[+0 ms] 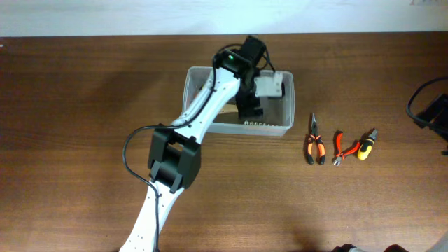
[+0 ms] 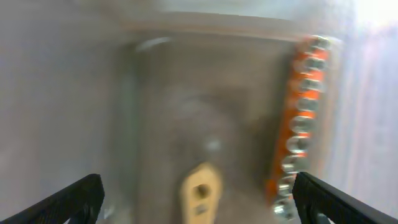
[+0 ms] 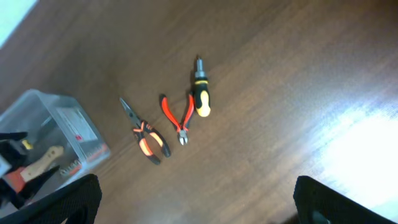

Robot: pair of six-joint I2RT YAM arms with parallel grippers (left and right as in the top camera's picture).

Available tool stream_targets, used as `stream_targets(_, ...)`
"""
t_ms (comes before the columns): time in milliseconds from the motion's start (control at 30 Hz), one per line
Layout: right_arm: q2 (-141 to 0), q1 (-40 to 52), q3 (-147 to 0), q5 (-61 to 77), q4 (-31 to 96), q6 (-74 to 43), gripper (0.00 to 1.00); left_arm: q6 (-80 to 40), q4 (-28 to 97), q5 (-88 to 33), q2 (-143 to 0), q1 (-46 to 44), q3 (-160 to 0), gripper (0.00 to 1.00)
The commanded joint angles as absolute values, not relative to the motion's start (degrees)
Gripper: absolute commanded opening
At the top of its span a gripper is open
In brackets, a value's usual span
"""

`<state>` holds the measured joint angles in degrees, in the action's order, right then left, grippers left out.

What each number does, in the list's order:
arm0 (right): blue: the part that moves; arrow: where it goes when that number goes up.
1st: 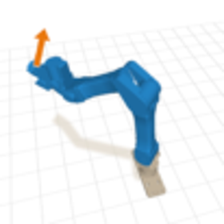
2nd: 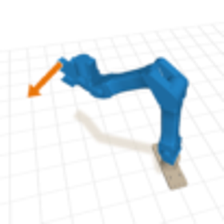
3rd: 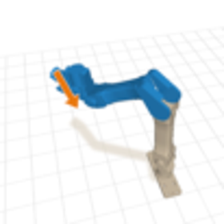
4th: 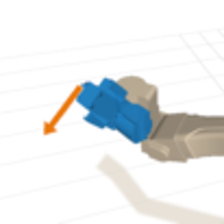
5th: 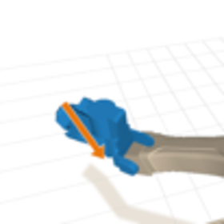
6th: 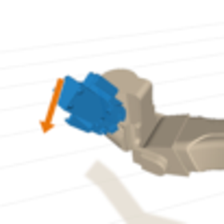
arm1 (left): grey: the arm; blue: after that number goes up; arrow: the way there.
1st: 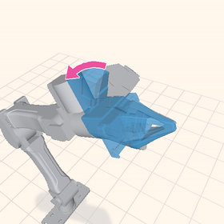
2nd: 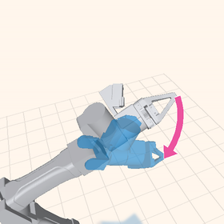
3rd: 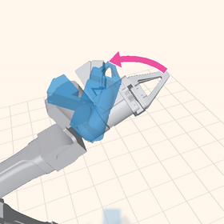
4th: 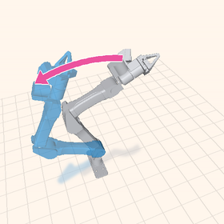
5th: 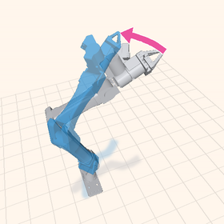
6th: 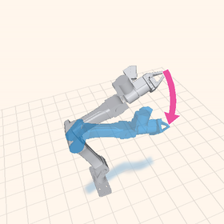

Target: Pack container

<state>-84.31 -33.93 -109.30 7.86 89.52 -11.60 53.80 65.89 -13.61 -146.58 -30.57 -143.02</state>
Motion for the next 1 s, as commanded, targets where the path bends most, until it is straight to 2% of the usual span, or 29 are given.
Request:
stream_targets(0, -84.09, -34.15, -109.82, 15.11, 88.42, -11.44, 0.99, 42.65, 65.34, -10.44, -139.63, -27.42, -149.01, 0.99)
stream_targets(67, -84.55, -33.89, -109.82, 19.7, 87.81, -9.17, 0.99, 39.44, 65.28, -9.15, -137.4, -25.52, -151.94, 0.99)
stream_targets(167, -85.91, -31.35, -109.8, 18.98, 88.66, -3.6, 0.9, 36.25, 65.3, -9.15, -134.06, -22.31, -155.37, 0.99)
stream_targets(300, -89.41, -25.54, -109.14, 11.49, 90.02, -3.4, 0.97, 30.3, 65.8, -9.13, -129.49, -16.62, -157.18, 0.99)
stream_targets(500, -96.6, -18.24, -102.94, 6.57, 87.09, -3.09, 0.97, 20.82, 75.96, -8.21, -127.22, -6.33, -157.16, 0.99)
stream_targets(567, -99.85, -15.75, -99.85, 6.59, 85.58, -1.58, 0.93, 16.03, 81.03, -6.42, -127.68, -2.79, -156.7, 0.99)
stream_targets(633, -102.96, -13.41, -97.38, 6.55, 84.29, -0.54, 0.84, 12.64, 85.52, -4.6, -128.35, 0.51, -155.59, 0.99)
stream_targets(767, -109.06, -8.34, -94.13, 2.13, 80.55, -0.43, 0.82, 12.43, 90.45, -3.6, -130.28, 6.55, -152.97, 0.99)
stream_targets(967, -114.87, -4.16, -93.03, -3.51, 75.79, -0.43, 0.8, 12.43, 90.91, -3.6, -131.76, 12.88, -149.88, 0.99)
